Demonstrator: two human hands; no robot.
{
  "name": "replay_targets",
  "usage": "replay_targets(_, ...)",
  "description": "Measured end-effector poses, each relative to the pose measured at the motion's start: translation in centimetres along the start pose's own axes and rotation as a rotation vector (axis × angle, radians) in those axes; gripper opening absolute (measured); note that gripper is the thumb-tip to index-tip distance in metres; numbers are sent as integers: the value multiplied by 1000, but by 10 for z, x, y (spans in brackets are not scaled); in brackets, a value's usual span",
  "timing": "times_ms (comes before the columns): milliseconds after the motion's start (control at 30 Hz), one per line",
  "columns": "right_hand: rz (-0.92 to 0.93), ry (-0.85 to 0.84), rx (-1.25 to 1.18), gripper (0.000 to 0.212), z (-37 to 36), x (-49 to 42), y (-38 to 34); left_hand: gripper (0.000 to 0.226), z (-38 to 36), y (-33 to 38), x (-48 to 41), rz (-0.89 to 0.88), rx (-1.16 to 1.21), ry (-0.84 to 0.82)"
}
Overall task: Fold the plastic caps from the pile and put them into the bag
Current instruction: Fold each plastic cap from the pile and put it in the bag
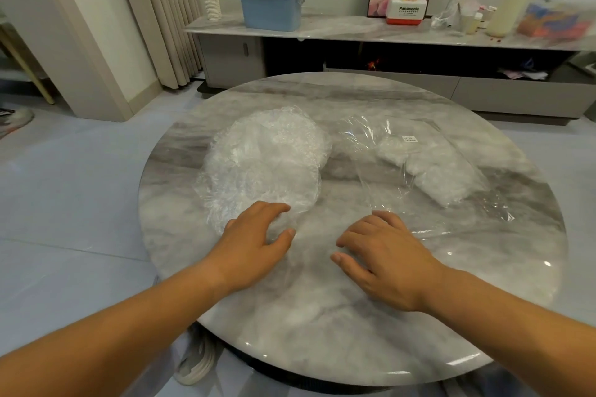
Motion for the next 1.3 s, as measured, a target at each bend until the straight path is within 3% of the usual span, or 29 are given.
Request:
replay_targets(133,-35,58,-168,68,13,-20,-11,50,3,-2,1,0,-41,-1)
replay_targets(233,-211,115,-472,41,20,-58,-13,58,3,-4,1,-43,-82,-10)
replay_targets(333,-315,109,-704,27,15,-93,-17,65,8,-10,2,-63,-53,9)
replay_targets(467,-524,151,-935,43,8,-110,-11,52,18,-10,7,-131,-21,71)
replay_targets(600,-518,265,-1041,28,23,-108,-13,47,29,-8,14,-210,30,181)
replay_targets(733,-560,393,-1283,27,49,-91,-11,66,36,-4,18,-267,104,311)
replay_targets(833,-623,376,-1402,27,57,-56,-8,80,33,7,24,-328,11,320)
replay_targets(900,-673,352,-1387,29,53,-28,-1,78,25,14,28,-342,-23,276)
replay_targets(967,-713,321,-1360,31,44,-1,6,61,13,18,31,-400,-67,224)
replay_targets(1100,-716,92,-1099,31,21,47,11,33,-17,18,43,-527,-96,-8)
replay_targets(1167,-570,47,-802,31,20,64,13,32,-26,17,51,-545,-101,-127)
replay_targets(1233,-325,120,-529,30,30,76,11,29,-31,18,54,-519,-78,-222)
replay_targets(1300,-78,124,-454,29,35,83,1,27,-32,18,53,-452,-16,-302)
Point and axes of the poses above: each hand's wrist, its own x-axis away from the middle knuckle, its own z-axis out of the back of the hand, y = z × x, the point moved 4 cm from there along -x, towards the middle knuckle, and after that the axes turned 6 degrees about y, right-handed, at the moved point
